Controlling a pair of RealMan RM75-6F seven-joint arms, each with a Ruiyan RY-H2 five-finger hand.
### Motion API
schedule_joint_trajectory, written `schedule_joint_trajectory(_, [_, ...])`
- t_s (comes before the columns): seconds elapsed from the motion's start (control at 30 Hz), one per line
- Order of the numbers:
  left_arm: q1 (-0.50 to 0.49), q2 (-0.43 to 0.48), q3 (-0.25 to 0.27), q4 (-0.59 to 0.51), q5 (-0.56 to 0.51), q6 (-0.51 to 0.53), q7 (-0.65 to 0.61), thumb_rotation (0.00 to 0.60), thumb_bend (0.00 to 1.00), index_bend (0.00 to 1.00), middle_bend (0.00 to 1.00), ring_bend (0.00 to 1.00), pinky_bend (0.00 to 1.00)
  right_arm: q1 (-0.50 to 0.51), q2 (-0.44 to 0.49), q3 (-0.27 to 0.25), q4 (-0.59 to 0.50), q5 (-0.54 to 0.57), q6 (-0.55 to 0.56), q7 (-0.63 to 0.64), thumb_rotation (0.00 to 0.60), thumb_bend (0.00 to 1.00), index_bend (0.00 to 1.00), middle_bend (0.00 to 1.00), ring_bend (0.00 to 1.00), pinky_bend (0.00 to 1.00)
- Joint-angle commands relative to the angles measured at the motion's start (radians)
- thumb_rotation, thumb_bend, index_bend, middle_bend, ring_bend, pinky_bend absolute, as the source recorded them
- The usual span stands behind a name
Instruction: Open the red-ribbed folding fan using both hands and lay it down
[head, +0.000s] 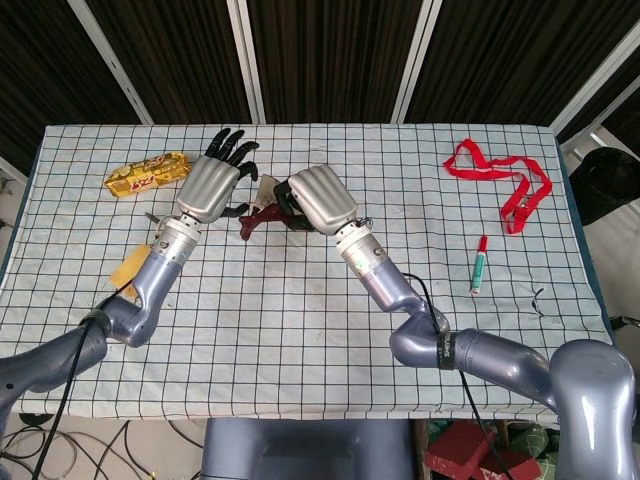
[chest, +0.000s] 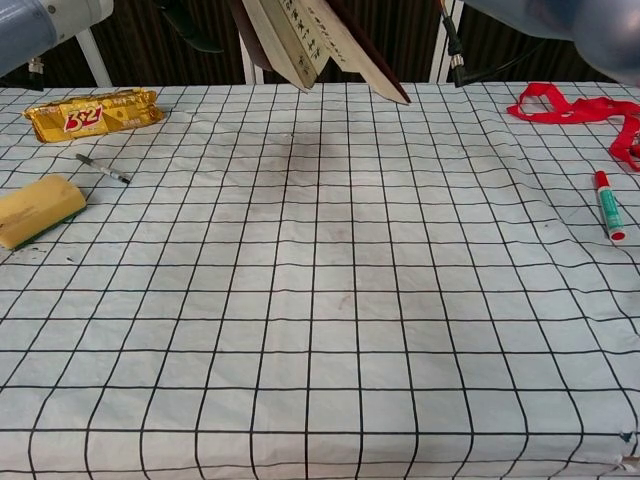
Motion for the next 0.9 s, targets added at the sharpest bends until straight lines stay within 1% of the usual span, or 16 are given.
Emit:
schedule_joint_trajectory(0.03, [-0.015,-0.015,-0.002,0.012,-0.005,-0.004,0.006,0.6,0.17,0.47,0.16,0.0,0.0,0.0,0.002,-0.003,-0.005,0.001,0.0,-0.002,0.6,0.48,0.9,1.0,1.0,0.93])
schedule_joint_trajectory(0.17, [-0.032,-0.039,-0.003,0.021,-0.012,-0.004,0.01,0.6,0.18,0.48,0.17,0.0,0.0,0.002,0.003,-0.005,-0.012,-0.001,0.003,-0.004,0.6,0.49,0.9,1.0,1.0,0.93])
schedule_joint_trajectory(0.33, [-0.047,-0.064,0.001,0.024,-0.016,-0.004,0.016,0.6,0.21,0.52,0.17,0.0,0.0,0.003,0.0,-0.002,-0.019,0.009,0.004,-0.003,0.6,0.48,0.9,1.0,1.0,0.93])
schedule_joint_trajectory(0.6, [-0.047,-0.084,0.007,0.035,-0.023,0.017,0.012,0.6,0.35,0.61,0.21,0.01,0.02,0.001,0.004,-0.002,-0.026,0.022,0.006,-0.008,0.6,0.48,0.9,1.0,1.0,0.93])
schedule_joint_trajectory(0.9, [-0.03,-0.066,0.013,0.035,-0.02,0.045,-0.006,0.6,0.36,0.65,0.23,0.01,0.03,-0.008,0.015,-0.012,-0.025,0.021,0.012,-0.016,0.6,0.49,0.91,1.0,1.0,0.93])
